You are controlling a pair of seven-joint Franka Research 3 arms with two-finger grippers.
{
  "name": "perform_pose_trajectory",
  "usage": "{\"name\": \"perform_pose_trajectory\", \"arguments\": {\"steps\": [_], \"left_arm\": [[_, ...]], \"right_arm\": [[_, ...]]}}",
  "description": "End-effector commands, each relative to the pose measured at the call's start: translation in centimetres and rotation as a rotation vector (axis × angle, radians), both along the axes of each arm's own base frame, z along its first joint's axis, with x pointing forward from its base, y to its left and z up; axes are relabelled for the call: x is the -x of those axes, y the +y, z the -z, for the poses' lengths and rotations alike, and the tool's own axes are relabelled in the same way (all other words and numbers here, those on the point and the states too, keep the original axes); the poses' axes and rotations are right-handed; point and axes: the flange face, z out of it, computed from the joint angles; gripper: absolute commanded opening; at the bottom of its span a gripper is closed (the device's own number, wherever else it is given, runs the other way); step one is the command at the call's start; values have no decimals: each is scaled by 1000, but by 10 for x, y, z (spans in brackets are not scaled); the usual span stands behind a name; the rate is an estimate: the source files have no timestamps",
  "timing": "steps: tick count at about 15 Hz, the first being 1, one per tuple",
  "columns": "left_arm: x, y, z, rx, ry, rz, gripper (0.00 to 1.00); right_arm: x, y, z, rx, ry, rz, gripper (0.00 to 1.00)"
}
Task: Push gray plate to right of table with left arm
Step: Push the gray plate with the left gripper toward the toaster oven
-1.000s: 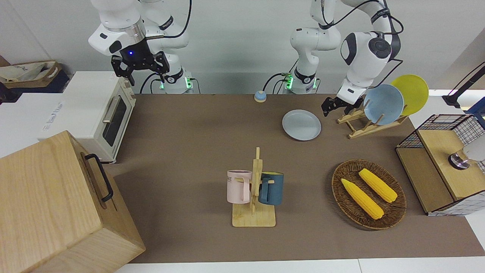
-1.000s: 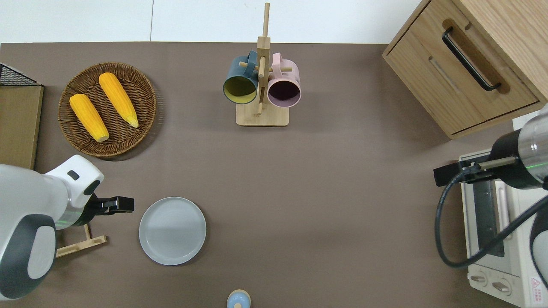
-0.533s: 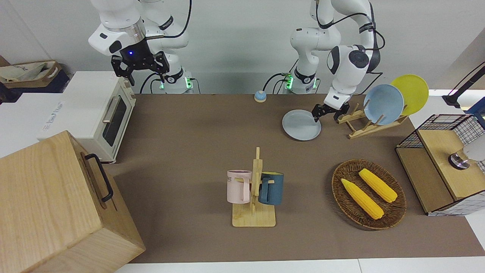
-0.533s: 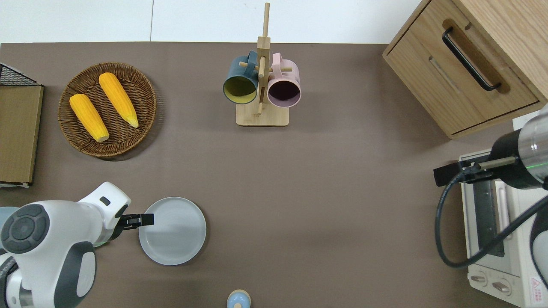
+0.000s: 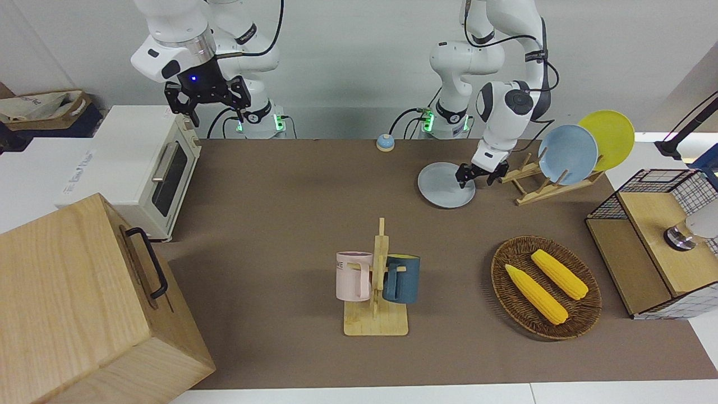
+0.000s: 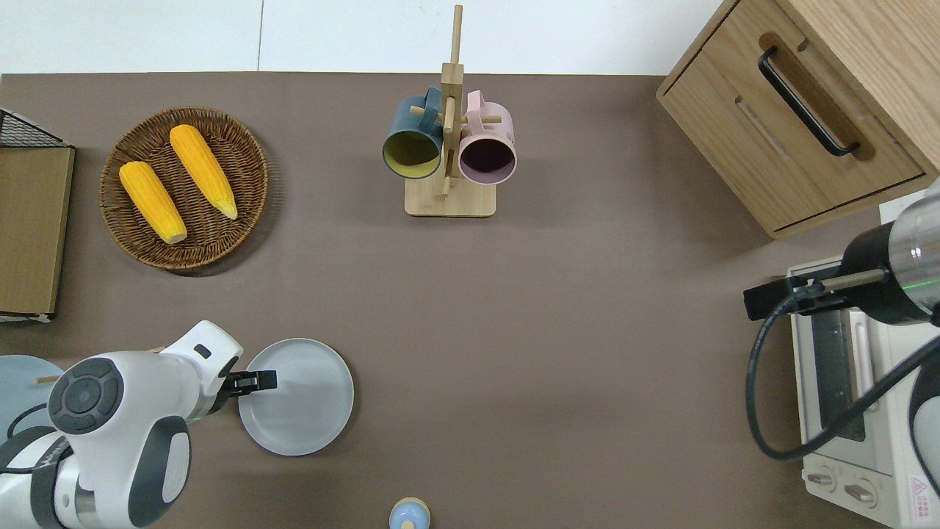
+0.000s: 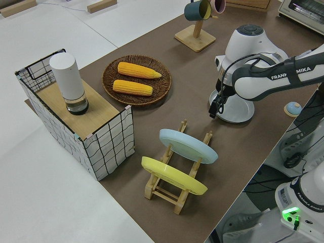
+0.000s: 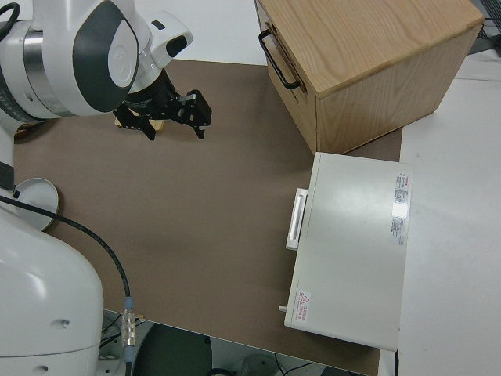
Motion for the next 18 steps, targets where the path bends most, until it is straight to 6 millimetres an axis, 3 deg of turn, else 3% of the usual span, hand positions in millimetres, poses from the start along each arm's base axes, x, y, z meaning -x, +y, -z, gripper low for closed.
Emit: {"name": "perform_pose_trajectory", "arguments": {"steps": [1,2,4,5,18], "left_arm": [[0,-1,25,-8,-3,-13,877],[1,-1,27,-8,3,-13,704],[1,1,27,-9,6,-21,82],[0,3,23,-8,-3,-30,1],[-1,2,23,-8,-9,-36,0]], "right_arm": [[3,-2,-4,-4,5,17,983],[3,-1,-4,-4,5,15,983],[3,-2,-4,-4,5,17,983],[3,-2,-4,-2,4,17,983],[3,-1,-4,-2,4,15,983]]}}
